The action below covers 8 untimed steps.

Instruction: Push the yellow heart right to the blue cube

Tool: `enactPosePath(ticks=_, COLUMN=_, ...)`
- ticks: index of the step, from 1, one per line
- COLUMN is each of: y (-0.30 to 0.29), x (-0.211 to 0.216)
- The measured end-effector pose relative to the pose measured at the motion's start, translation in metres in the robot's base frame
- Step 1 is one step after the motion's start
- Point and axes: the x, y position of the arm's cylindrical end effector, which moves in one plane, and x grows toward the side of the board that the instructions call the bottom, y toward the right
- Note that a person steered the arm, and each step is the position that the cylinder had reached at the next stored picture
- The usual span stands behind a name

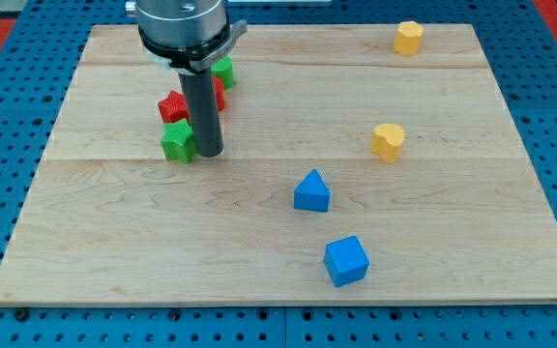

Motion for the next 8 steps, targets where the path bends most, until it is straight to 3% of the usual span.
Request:
enactPosePath(ticks=2, y=-0.009, x=0.000)
enactPosePath(ticks=3, y=0.007, x=0.007)
enactPosePath(ticks=4, y=0.070, x=0.007)
enactPosePath(ticks=5, y=0.102, x=-0.022)
enactPosePath(ticks=8, y=0.108, x=-0.028)
